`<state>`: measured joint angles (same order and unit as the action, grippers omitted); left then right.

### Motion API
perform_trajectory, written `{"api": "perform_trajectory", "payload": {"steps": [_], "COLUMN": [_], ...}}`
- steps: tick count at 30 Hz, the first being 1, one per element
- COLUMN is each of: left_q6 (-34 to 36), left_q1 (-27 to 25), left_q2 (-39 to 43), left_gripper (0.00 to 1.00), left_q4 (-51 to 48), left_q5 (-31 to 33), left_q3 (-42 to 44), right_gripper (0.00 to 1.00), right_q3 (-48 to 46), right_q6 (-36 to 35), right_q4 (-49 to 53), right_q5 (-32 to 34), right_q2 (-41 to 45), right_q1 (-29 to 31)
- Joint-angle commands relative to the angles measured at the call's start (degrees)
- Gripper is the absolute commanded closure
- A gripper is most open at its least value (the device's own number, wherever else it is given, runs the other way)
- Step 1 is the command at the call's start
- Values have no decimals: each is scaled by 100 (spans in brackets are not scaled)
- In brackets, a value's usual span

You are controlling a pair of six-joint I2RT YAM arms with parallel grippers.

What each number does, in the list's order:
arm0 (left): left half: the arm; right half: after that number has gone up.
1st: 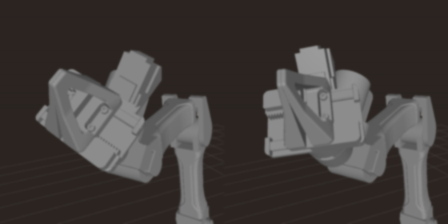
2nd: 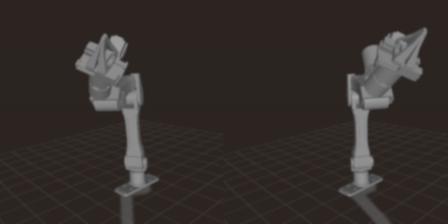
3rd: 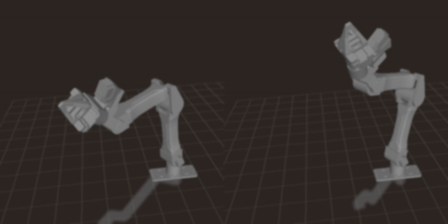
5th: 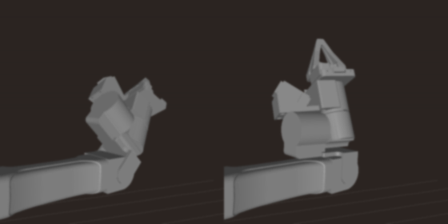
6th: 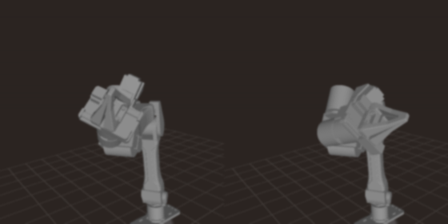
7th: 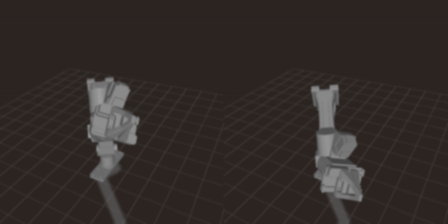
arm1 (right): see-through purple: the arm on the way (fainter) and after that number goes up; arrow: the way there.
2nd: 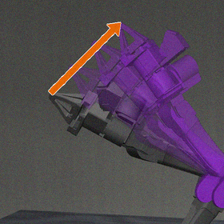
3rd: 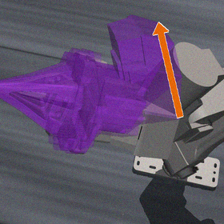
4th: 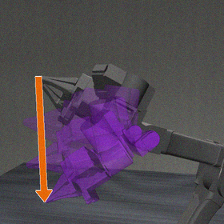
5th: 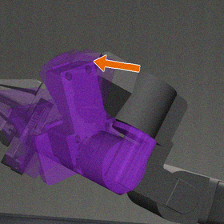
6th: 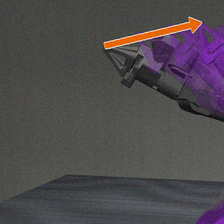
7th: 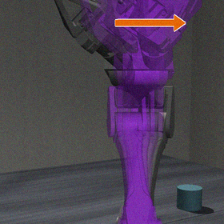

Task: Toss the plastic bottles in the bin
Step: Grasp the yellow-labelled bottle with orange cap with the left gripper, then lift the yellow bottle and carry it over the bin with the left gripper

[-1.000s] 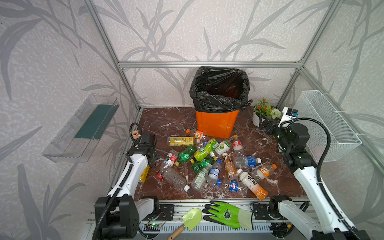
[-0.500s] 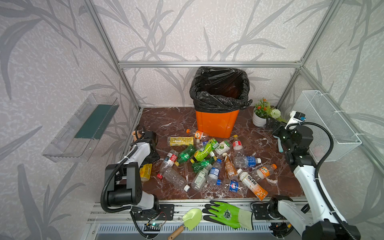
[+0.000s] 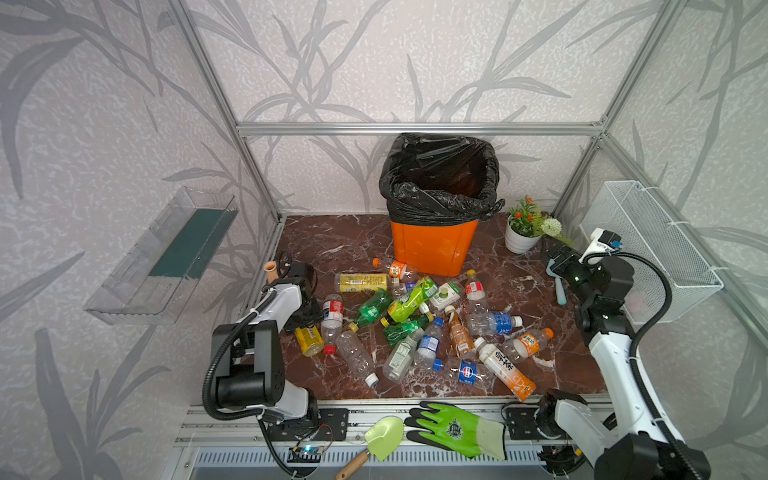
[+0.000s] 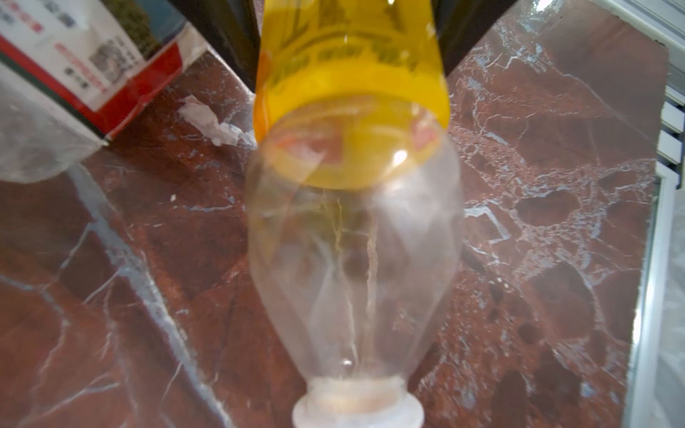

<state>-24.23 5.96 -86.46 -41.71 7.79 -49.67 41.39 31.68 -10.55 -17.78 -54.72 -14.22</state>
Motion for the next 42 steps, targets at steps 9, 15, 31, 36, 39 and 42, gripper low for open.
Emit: {"api": "perform_trajectory", "payload": {"steps": [9,15,31,36,39,42], "left_q6": [82,173,97,-486,-1008,-254], "left_q1": [-33,-44,-67,-71,-463,-1623], "left_q2": [439,1565,4283,3262,2242,1245], "left_gripper": [54,63,66,68,69,68], "left_q4": [181,200,4867,6383,6763,6648], "left_q5": [-315,-649,-827,-1271,-1747,-1610], "left_q3": [47,-232,-1731,-2872,-3570,-4282], "right_gripper": [1,1,1,1,1,1], "right_q3": [-86,-84,13,-26,-34,-25], "right_q6": [275,399,587,532,541,572], "right_q4": [-272,-351,-293,-160,-103,-29], "right_q5": [-150,-170,79,116,108,53], "right_q2": [137,133,561,810,906,1013], "right_q1": [-101,-109,-108,-111,-113,-113]}}
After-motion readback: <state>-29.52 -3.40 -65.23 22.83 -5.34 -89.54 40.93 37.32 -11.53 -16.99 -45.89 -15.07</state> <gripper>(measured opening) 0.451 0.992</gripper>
